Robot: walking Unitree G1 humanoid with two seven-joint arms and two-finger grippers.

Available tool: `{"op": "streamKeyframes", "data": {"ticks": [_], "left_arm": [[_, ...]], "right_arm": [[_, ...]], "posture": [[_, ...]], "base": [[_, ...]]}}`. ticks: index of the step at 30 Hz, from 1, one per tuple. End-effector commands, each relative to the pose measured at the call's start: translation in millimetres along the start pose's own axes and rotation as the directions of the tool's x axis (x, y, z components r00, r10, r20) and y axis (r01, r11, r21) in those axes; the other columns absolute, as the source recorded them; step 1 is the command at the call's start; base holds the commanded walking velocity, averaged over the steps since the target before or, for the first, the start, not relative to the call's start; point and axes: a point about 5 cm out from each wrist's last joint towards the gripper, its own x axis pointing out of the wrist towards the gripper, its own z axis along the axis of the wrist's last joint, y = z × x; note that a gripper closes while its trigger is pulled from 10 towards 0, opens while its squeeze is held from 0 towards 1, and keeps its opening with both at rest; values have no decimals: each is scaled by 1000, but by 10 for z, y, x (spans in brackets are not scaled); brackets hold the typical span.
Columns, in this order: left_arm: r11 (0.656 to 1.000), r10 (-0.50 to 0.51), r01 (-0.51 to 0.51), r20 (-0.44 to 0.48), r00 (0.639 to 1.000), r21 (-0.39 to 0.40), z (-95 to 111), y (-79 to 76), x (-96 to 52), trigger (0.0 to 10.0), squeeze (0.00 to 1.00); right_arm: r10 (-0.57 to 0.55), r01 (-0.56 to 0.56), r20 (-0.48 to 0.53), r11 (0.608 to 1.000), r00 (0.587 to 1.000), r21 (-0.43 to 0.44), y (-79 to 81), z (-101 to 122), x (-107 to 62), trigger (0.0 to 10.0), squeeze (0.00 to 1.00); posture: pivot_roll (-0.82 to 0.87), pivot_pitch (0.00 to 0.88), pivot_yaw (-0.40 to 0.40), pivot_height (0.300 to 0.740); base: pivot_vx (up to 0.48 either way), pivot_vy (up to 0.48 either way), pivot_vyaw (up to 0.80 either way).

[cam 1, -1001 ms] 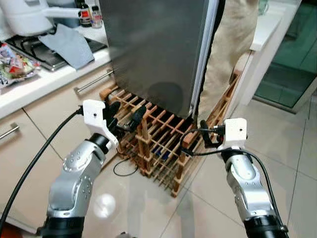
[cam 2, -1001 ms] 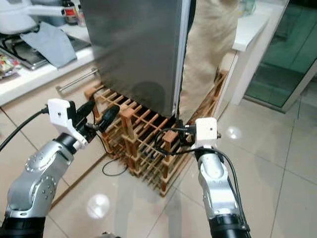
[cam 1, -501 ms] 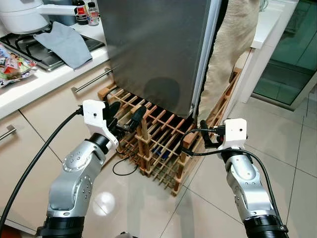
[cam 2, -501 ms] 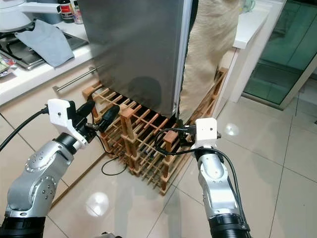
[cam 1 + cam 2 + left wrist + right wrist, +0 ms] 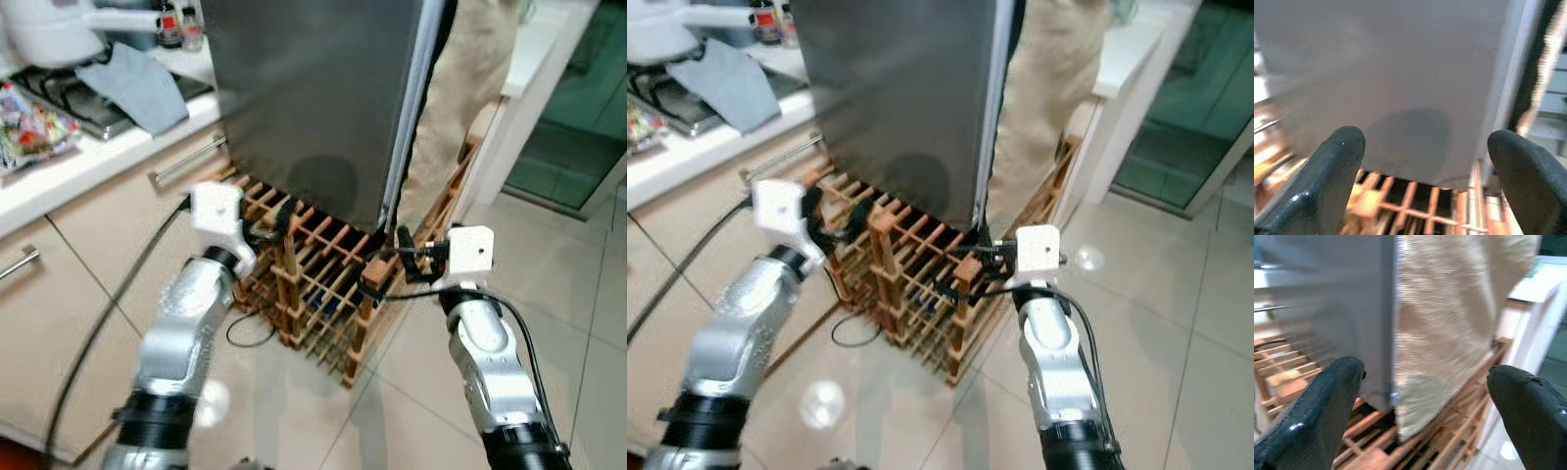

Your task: Restocking fridge

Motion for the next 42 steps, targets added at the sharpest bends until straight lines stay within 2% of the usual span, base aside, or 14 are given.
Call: {"op": "streamKeyframes", "data": {"ticks": [1,7,10,16,24,26,27,29,37,39,42], "left_arm": [[1000,27,-27,-20,999,14,-45,50,-11,10000,0],[998,50,-49,-10,999,30,-46,87,6,10000,0],[993,99,-98,-10,995,72,-70,123,30,10000,0],[981,180,-177,-33,983,79,-108,219,39,10000,0],[981,172,-171,2,985,97,-58,175,75,10000,0],[957,281,-281,-1,960,72,-49,261,72,10000,0],[957,281,-281,-1,960,72,-49,261,72,10000,0],[931,362,-360,-24,932,57,-64,333,48,10000,0],[919,389,-387,-18,921,71,-30,338,65,10000,0],[885,461,-456,-51,886,90,-84,393,54,10000,0],[880,469,-462,-53,882,104,-80,394,57,10000,0]], "right_arm": [[-13,13,19,1000,1000,6,-25,39,5,10000,0],[-5,5,22,1000,1000,-1,-16,37,16,10000,0],[8,-8,19,1000,1000,-14,-1,30,16,10000,0],[21,-21,16,1000,1000,-20,24,29,27,10000,0],[32,-30,42,999,999,-42,-23,108,141,10000,0],[22,-18,55,997,998,-74,-119,195,254,10000,0],[22,-18,55,997,998,-74,-119,195,254,10000,0],[25,-19,62,996,998,-83,-132,230,303,10000,0],[56,-50,69,996,996,-80,-58,255,380,10000,0],[72,-68,46,995,996,-79,-25,241,441,10000,0],[93,-89,54,992,994,-87,-10,256,447,10000,0]], "posture": [[-140,0,52,740],[-135,0,49,740],[-135,0,49,740],[-135,0,50,740],[-133,0,55,740],[-130,0,58,740],[-130,0,58,740],[-126,0,58,740],[-127,0,60,740],[-129,0,62,740],[-131,0,62,740]], "base": [[0,0,0],[0,0,0],[0,0,708],[0,0,682],[0,-157,618],[277,-386,562],[277,-386,556],[279,-388,544],[280,-387,525],[202,-126,222],[0,0,0]]}}
